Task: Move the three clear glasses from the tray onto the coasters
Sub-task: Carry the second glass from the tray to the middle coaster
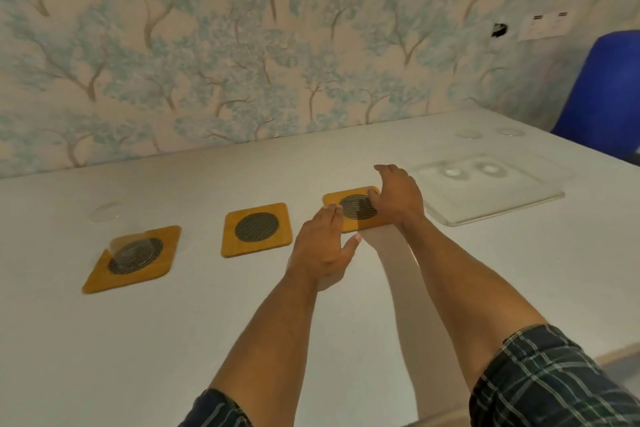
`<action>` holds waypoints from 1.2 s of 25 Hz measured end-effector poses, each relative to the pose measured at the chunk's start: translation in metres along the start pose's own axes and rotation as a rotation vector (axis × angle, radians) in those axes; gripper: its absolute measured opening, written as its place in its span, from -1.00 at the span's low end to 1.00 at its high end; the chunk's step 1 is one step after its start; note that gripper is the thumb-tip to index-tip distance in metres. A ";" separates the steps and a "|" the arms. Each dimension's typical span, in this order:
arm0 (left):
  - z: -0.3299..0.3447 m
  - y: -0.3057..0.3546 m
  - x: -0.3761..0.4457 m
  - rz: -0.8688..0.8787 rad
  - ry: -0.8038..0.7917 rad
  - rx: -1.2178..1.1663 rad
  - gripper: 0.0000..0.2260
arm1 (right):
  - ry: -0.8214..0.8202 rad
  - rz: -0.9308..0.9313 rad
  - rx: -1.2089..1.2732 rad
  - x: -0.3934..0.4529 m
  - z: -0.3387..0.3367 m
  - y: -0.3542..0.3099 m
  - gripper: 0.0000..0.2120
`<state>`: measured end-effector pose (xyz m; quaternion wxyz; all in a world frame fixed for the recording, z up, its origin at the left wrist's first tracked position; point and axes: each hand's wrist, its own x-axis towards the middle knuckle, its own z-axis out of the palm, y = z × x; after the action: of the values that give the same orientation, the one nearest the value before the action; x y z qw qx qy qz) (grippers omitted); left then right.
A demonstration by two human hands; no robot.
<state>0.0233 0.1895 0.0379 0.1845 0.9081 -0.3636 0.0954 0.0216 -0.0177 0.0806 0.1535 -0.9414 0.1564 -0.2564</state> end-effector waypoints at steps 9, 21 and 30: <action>0.052 0.083 0.045 0.112 -0.122 -0.081 -0.28 | 0.131 0.203 0.082 0.004 -0.038 0.091 -0.52; 0.097 0.118 0.079 0.127 -0.248 -0.088 -0.23 | 0.327 0.479 0.191 0.053 -0.056 0.128 -0.37; 0.101 0.117 0.082 0.148 -0.192 -0.094 -0.23 | 0.107 0.512 0.018 0.114 -0.064 0.150 -0.12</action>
<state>0.0046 0.0190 0.0026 0.1835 0.8741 -0.4497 0.0041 0.0490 -0.2092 0.1274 0.2133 -0.8549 0.3951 -0.2598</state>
